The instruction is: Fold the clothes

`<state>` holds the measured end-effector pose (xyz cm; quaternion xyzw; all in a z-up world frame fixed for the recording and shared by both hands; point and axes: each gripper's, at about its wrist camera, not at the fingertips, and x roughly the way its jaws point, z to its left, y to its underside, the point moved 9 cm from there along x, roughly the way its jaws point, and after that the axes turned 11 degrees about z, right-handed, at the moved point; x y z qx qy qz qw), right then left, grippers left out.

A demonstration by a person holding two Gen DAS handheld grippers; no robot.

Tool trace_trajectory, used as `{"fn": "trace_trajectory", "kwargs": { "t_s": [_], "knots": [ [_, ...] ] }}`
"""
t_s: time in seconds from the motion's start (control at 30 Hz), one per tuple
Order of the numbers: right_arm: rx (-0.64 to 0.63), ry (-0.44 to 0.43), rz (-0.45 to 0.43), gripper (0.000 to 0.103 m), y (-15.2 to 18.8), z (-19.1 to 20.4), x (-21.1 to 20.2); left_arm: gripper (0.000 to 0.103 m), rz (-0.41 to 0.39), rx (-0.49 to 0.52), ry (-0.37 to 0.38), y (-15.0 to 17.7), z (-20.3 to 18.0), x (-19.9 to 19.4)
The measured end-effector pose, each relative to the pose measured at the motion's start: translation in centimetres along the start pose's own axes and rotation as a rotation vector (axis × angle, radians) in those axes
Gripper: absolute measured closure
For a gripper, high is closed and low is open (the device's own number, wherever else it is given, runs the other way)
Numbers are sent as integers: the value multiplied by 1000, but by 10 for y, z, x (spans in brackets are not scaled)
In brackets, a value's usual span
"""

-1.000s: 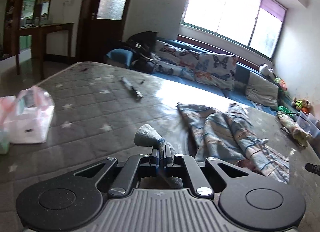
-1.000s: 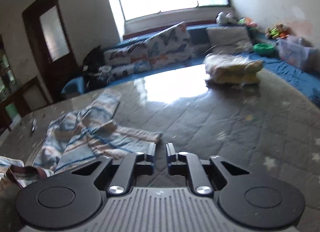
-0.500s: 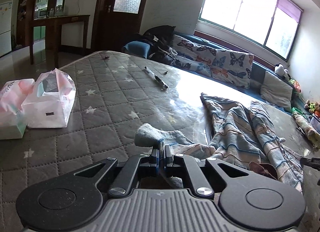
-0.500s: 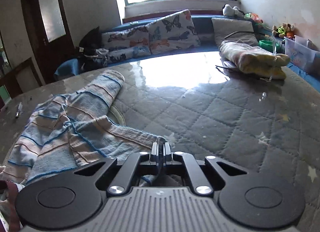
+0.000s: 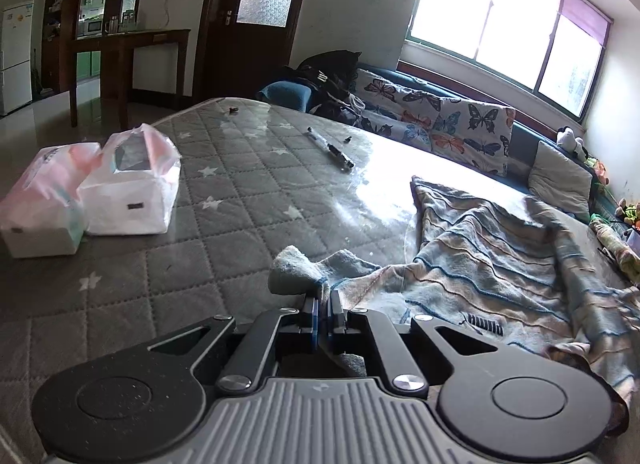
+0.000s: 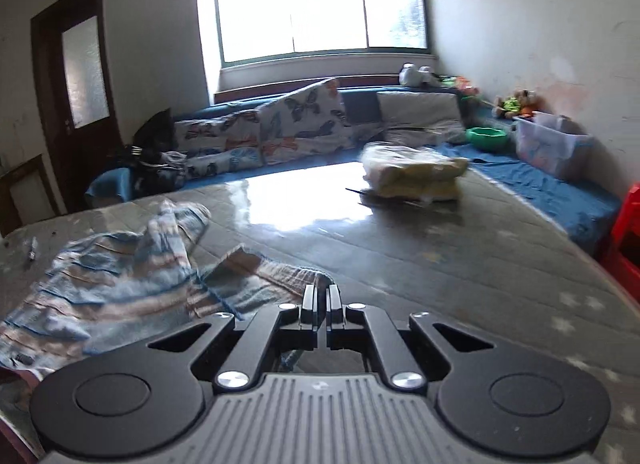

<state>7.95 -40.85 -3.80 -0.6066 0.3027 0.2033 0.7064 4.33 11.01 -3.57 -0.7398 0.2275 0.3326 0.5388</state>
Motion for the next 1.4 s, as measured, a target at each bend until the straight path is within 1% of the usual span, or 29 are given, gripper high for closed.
{"fn": "trace_trajectory", "kwargs": {
  "t_s": [0.1, 0.17, 0.23, 0.33, 0.37, 0.4, 0.43, 0.47, 0.53, 0.57, 0.63, 0.67, 0.7, 0.73, 0.8, 0.83, 0.93, 0.97, 1.0, 1.07, 1.17, 1.33, 1.4],
  "knots": [
    [13, 37, 34, 100, 22, -18, -9, 99, 9, -3, -7, 6, 3, -4],
    [25, 50, 51, 100, 30, -25, -10, 98, 23, -5, -13, 10, 6, -4],
    [38, 62, 66, 98, 36, -33, -10, 98, 37, -6, -19, 14, 9, -4],
    [56, 79, 90, 93, 47, -43, -10, 96, 51, -5, -24, 17, 10, -3],
    [63, 85, 97, 87, 50, -47, -11, 95, 51, -4, -26, 16, 10, -3],
    [69, 90, 105, 79, 54, -51, -11, 94, 49, -2, -29, 15, 10, -4],
    [63, 90, 97, 76, 52, -50, -13, 93, 48, -2, -32, 14, 10, -5],
    [51, 77, 90, 66, 49, -46, -16, 93, 47, -2, -35, 13, 10, -6],
    [19, 36, 72, 54, 41, -35, -21, 92, 37, 2, -41, 10, 9, -8],
    [3, 20, 63, 48, 38, -28, -23, 89, 30, 3, -45, 8, 8, -10],
    [-49, -38, 63, 36, 33, -6, -22, 75, 15, 5, -53, 4, 6, -14],
    [-69, -70, 66, 28, 32, 5, -21, 62, 10, 7, -57, 3, 5, -15],
    [-92, -107, 71, 25, 31, 17, -19, 54, 7, 9, -61, 2, 5, -15],
    [-116, -141, 80, 24, 31, 30, -16, 52, 4, 12, -65, 1, 5, -16],
    [-162, -191, 93, 15, 31, 52, -11, 48, -2, 16, -73, -2, 4, -17],
    [-183, -211, 100, 13, 32, 63, -8, 46, -5, 18, -76, -3, 4, -18],
    [-234, -244, 116, 6, 35, 87, 3, 38, -9, 31, -81, -5, 0, -18],
    [-250, -254, 121, 2, 36, 94, 6, 33, -5, 44, -74, -5, -5, -16],
    [-263, -257, 127, 0, 37, 100, 11, 31, -1, 56, -67, -4, -10, -14],
    [-288, -264, 144, 0, 40, 110, 19, 30, 10, 91, -46, -1, -24, -9],
    [-321, -260, 169, 0, 46, 117, 30, 24, 29, 144, -16, 2, -47, 0],
    [-366, -243, 226, 0, 60, 121, 44, 21, 60, 215, 25, 7, -82, 18],
    [-390, -240, 217, 0, 65, 121, 45, 21, 76, 247, 36, 10, -95, 26]
  ]
}}
